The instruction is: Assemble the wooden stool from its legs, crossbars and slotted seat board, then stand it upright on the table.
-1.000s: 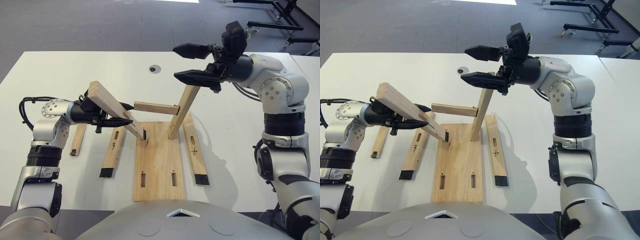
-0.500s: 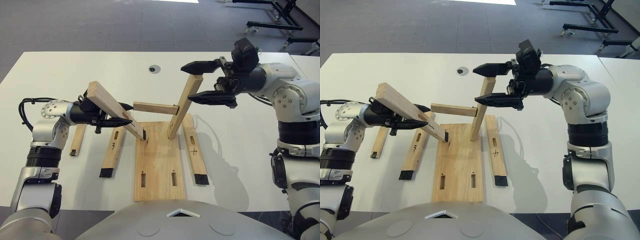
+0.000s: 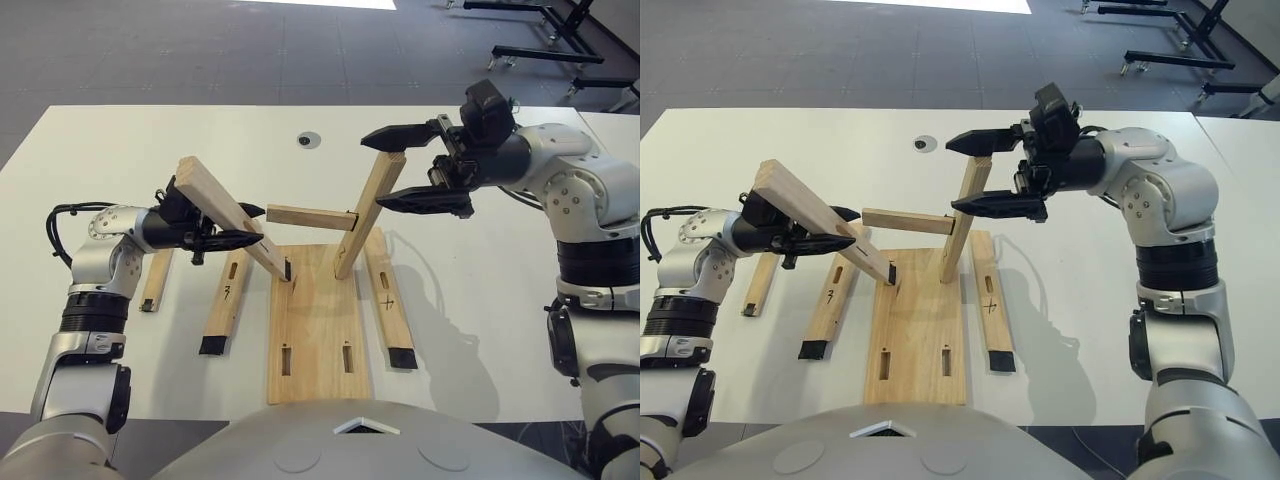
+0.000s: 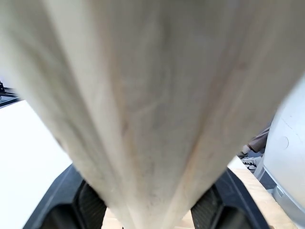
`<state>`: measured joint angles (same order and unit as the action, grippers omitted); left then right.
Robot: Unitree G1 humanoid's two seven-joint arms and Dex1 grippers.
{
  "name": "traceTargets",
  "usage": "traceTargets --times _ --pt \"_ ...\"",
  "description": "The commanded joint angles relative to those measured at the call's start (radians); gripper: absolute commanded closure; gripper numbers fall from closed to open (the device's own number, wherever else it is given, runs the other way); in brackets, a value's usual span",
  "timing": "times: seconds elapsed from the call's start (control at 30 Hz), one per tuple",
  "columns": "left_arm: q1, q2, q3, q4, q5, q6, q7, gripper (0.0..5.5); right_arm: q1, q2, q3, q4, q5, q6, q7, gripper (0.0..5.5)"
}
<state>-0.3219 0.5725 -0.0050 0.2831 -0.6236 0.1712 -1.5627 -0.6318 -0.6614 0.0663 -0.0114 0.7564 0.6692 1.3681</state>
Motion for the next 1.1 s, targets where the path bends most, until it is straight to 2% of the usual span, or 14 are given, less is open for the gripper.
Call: traceTargets --times 0.03,0.37,0.6,0.83,1.0,1.1 --pt "0.006 -0.019 0.025 0.044 0.026 0.003 0.057 3.47 0.046 -0.01 0.065 0.02 -0.056 0.033 0.005 0.6" --pt "-0.02 -0.041 0.011 0.108 0.075 0.003 0.076 3.47 0.025 -0.005 0.076 0.022 -0.06 0.022 0.015 0.6" --pt "-0.068 -0.033 -0.049 0.198 0.121 0.041 0.05 3.47 0.008 0.007 0.103 0.028 -0.069 0.008 0.026 0.6" --pt "-0.07 -0.027 -0.137 0.18 0.153 0.06 0.015 3.47 0.011 0.016 0.103 0.035 -0.078 -0.004 0.016 0.6" --pt "-0.089 -0.021 -0.155 0.18 0.153 0.069 0.011 3.47 0.018 0.021 0.102 0.037 -0.079 -0.005 0.008 0.6" --pt "-0.133 -0.031 -0.145 0.261 0.157 0.063 0.022 3.47 0.025 0.022 0.102 0.03 -0.075 -0.003 0.006 0.6"
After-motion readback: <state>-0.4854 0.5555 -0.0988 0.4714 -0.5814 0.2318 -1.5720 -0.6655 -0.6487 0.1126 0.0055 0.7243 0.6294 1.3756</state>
